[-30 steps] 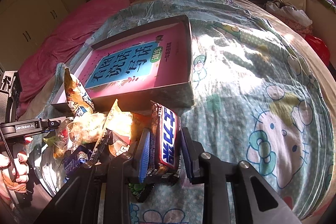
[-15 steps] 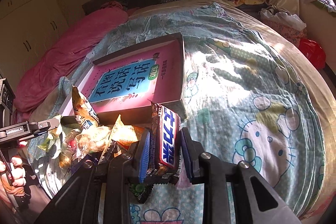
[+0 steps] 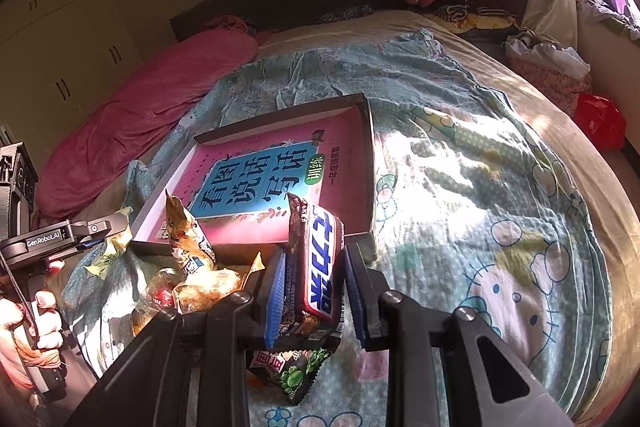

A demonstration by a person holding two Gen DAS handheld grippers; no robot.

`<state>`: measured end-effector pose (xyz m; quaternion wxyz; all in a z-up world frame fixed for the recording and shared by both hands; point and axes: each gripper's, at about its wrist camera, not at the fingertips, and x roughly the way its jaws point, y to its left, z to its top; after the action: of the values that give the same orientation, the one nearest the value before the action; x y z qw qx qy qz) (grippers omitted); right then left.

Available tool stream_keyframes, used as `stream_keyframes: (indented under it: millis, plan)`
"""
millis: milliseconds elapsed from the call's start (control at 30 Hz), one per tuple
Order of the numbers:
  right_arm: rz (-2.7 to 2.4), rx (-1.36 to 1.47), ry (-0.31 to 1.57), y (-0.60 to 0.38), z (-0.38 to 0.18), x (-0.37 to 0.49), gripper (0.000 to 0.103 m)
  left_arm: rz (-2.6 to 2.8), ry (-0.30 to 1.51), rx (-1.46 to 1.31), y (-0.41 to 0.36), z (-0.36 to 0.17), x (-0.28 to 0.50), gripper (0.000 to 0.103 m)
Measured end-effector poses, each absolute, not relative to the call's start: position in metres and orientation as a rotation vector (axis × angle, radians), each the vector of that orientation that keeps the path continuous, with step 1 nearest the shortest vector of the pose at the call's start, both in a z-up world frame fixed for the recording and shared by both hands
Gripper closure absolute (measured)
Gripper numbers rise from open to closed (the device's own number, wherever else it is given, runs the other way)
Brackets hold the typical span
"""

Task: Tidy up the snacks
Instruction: 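Carry the yellow-green packet with the left tool while the right tool carries the chocolate bar over the tray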

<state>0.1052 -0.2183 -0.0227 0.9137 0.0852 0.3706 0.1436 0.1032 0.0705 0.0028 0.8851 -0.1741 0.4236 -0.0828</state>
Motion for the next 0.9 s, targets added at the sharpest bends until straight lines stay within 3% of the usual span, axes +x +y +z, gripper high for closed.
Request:
stream_keyframes:
  millis: [900]
  plan:
    - [0.275, 0.185, 0.755, -0.200, -0.013, 0.155, 0.074, -0.187, 0.854, -0.298, 0.064, -0.004, 0.145, 0.068]
